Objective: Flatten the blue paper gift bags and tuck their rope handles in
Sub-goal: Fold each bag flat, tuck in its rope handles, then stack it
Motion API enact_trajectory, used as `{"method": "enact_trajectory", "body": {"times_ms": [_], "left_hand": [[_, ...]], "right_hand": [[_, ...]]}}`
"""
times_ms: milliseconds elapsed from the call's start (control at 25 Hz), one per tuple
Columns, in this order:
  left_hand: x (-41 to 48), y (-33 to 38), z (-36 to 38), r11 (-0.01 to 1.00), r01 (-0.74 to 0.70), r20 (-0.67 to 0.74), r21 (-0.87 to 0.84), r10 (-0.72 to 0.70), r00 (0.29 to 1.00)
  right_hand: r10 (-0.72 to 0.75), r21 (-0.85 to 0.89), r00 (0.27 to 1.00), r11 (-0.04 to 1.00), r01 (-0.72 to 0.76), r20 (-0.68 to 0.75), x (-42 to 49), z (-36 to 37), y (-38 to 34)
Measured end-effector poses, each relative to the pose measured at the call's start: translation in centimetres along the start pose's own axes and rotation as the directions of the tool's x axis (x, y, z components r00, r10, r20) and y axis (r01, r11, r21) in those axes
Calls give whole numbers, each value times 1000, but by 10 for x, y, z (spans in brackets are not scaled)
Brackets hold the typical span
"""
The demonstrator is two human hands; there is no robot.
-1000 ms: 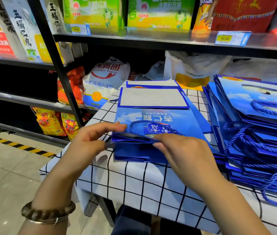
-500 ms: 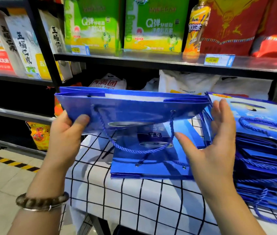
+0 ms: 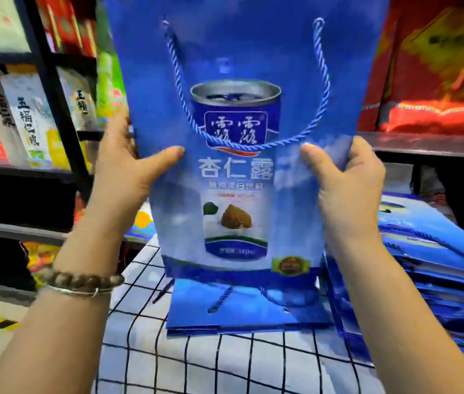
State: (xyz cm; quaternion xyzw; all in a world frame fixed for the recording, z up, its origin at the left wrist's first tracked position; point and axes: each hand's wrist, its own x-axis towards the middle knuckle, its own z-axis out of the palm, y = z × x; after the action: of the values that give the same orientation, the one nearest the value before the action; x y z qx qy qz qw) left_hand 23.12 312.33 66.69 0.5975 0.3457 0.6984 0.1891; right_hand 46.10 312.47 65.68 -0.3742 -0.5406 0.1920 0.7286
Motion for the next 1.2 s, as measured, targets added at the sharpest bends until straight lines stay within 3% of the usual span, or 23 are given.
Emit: {"method": "enact_trajectory", "body": {"times_ms": [200, 400, 520, 600, 680, 760, 840, 960, 1080, 1200], "left_hand": [[7, -4, 35, 988, 152, -31, -7, -152, 988], [54, 52, 51, 977, 167, 156, 136, -187, 970], [63, 63, 104, 976, 97, 224, 192, -140, 964], [54, 52, 156, 980, 137, 267, 141, -171, 948], [41, 23, 206, 978, 173, 322, 113, -200, 925], [24, -13, 247, 962, 196, 394, 190, -257, 882], [5, -53, 273, 924, 271, 452, 270, -370, 812], [-16, -106, 284, 843, 291, 431, 453, -493, 756], [-29, -133, 279, 717, 197, 375, 669, -554, 743], [-29, -131, 279, 653, 56, 402, 755, -529, 748]], "right_hand": [[112, -266, 980, 962, -64, 166, 32, -23, -19], [94, -114, 948, 992, -61, 306, 76, -54, -63], [141, -220, 951, 972, -80, 275, 109, -89, -68], [266, -359, 945, 915, -185, 192, 126, -126, -44], [448, -430, 886, 827, -362, 115, 132, -165, -7], [602, -436, 797, 729, -527, 42, 130, -200, 30], [660, -481, 751, 647, -591, -35, 121, -222, 65], [647, -641, 760, 556, -529, -67, 116, -239, 114], [647, -821, 762, 430, -376, -11, 119, -243, 144], [600, -988, 800, 134, -79, 17, 123, -234, 137]]}}
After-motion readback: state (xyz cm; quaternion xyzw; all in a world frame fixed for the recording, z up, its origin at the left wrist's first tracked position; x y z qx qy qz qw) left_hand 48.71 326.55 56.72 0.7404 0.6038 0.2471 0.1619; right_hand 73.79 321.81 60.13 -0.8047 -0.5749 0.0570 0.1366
